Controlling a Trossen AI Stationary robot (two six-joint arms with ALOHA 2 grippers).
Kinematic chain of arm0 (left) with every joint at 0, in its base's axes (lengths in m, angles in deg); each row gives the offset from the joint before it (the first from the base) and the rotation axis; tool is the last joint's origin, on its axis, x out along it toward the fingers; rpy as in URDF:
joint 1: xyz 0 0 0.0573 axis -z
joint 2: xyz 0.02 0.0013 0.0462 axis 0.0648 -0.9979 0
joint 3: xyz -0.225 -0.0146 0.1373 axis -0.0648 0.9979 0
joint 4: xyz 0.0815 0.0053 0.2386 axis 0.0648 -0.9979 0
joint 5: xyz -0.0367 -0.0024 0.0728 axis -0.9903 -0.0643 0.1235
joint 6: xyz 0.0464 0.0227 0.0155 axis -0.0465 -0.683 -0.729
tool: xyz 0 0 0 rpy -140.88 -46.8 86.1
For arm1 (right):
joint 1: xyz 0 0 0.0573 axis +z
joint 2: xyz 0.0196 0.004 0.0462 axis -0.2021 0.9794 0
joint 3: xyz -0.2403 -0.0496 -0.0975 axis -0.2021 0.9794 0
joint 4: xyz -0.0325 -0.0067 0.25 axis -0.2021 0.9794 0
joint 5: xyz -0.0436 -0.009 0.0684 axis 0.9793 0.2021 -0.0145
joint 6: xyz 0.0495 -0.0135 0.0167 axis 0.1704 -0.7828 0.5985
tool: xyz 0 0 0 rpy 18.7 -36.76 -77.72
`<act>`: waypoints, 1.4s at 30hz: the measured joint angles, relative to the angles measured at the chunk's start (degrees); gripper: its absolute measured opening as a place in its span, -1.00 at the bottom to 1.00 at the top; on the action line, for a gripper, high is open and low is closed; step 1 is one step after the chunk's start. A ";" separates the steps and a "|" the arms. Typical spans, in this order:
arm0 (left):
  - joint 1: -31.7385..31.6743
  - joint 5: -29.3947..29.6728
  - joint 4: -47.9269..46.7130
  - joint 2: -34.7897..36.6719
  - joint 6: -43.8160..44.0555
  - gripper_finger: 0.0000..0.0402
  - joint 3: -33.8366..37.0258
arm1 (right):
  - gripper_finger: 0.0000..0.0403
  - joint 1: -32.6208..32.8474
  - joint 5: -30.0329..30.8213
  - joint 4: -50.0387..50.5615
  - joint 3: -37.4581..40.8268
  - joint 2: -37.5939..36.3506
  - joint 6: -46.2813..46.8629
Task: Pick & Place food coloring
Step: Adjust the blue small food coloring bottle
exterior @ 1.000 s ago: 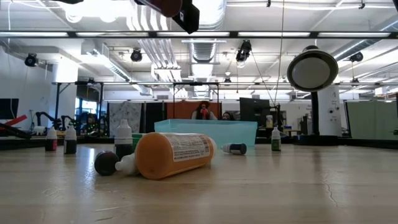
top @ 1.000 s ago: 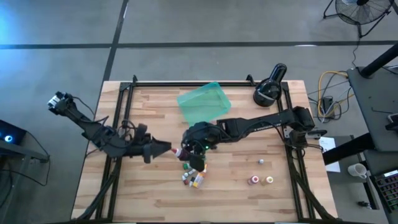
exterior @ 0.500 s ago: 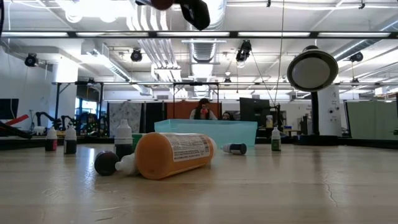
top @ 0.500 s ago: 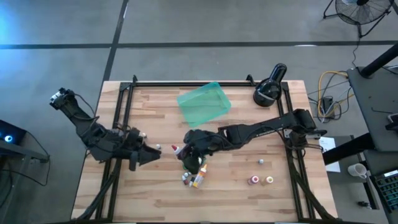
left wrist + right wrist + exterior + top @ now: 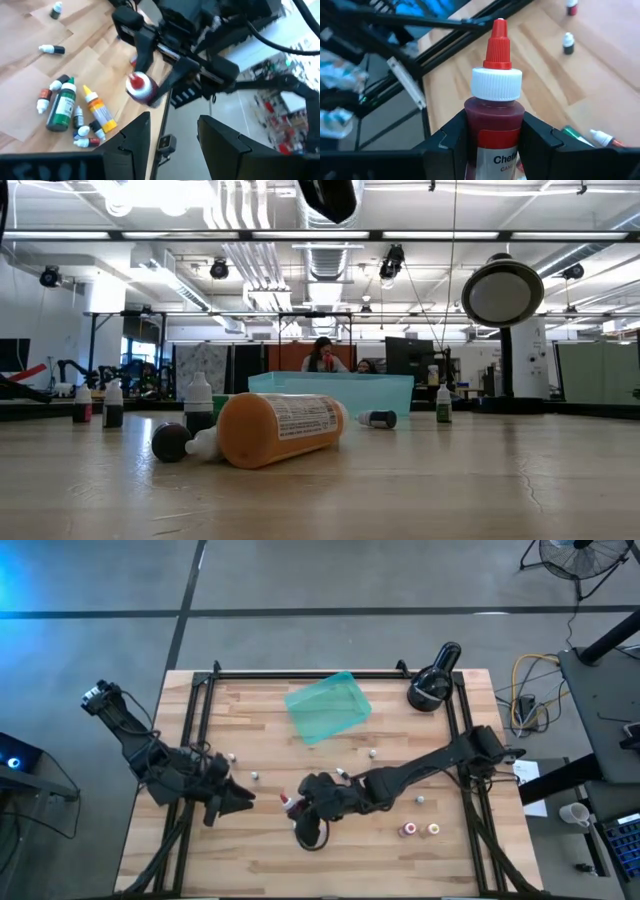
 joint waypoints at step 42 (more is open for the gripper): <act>-7.81 -7.19 6.43 -11.70 -3.88 -0.16 -0.93 | -0.39 1.48 -0.87 -9.74 0.00 2.81 -13.84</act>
